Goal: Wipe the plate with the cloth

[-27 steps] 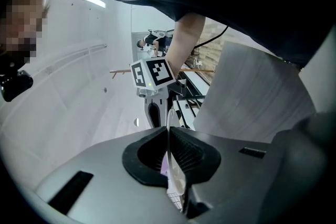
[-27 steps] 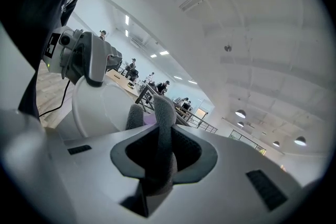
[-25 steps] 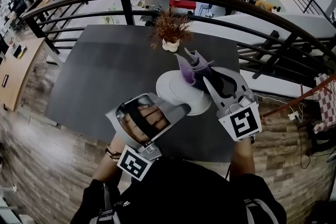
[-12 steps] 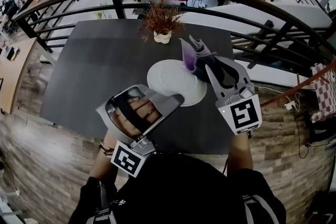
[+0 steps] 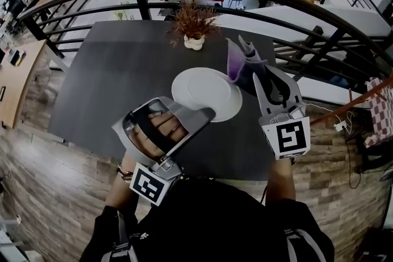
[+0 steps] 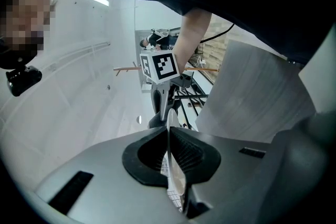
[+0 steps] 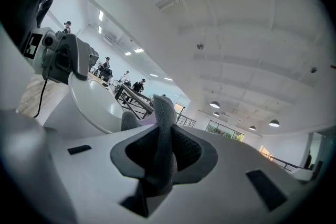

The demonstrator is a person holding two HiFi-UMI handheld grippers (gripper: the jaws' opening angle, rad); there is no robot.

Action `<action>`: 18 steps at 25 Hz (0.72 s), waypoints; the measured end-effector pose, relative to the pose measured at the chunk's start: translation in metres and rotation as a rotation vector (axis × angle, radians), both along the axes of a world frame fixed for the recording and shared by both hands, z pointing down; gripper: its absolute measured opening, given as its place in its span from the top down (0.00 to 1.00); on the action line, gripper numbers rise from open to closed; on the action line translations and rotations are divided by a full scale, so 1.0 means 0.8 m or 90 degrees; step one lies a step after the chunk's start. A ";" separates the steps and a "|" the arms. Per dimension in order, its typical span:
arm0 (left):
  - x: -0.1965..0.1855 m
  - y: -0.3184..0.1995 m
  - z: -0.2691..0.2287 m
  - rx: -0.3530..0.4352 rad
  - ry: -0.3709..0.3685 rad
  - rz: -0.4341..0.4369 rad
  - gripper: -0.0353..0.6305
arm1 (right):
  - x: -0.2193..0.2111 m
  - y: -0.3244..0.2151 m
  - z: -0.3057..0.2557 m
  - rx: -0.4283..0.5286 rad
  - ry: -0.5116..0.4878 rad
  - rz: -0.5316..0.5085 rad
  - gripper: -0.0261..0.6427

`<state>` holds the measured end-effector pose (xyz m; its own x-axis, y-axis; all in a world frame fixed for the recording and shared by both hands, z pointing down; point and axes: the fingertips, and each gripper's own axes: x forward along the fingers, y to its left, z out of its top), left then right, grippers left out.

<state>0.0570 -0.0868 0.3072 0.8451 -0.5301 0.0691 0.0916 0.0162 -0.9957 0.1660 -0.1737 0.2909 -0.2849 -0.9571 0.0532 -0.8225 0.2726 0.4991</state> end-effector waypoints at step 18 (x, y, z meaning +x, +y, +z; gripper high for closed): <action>-0.005 0.004 -0.005 -0.030 0.027 -0.001 0.92 | -0.011 0.039 -0.017 0.079 -0.117 -0.069 0.85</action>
<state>0.0530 -0.0837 0.3031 0.8467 -0.5288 0.0585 0.0496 -0.0311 -0.9983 0.1571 -0.1424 0.2771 -0.3802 -0.9164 -0.1247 -0.8717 0.3100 0.3795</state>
